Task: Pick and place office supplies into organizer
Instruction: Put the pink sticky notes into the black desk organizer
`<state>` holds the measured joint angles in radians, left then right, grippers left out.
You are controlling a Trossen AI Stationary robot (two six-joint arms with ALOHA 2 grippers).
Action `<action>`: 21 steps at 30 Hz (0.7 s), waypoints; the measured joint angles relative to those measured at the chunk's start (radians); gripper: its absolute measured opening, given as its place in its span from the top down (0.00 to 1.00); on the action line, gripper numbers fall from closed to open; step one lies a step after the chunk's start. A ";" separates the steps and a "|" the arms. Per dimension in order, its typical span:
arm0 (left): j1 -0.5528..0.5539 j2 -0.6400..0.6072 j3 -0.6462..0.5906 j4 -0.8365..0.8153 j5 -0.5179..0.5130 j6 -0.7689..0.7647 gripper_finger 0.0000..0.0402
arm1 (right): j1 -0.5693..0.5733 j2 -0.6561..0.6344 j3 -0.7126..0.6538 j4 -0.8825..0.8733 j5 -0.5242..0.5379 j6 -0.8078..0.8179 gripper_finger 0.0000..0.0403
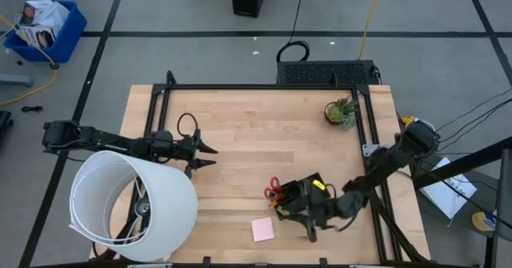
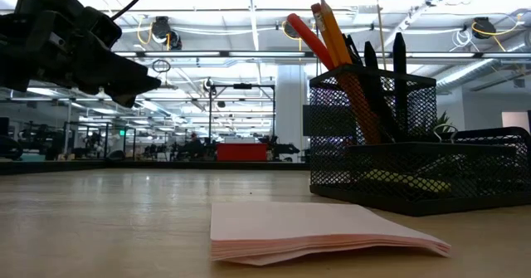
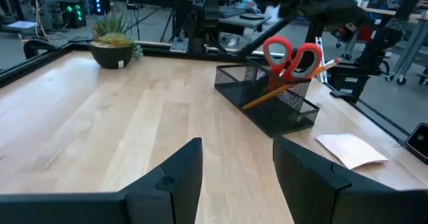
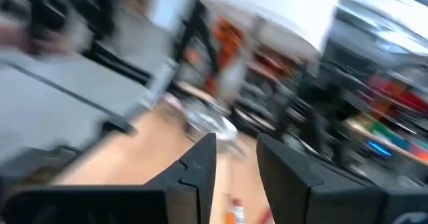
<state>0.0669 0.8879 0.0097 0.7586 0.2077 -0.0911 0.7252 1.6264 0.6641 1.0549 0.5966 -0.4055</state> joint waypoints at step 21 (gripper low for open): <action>-0.016 -0.006 0.000 -0.020 0.014 0.114 0.54 | 0.089 0.229 0.501 -0.711 0.619 0.101 0.78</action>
<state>0.0511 0.8818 0.0101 0.7387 0.2218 0.0231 0.8139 1.8556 1.1648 0.3440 1.2159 -0.3047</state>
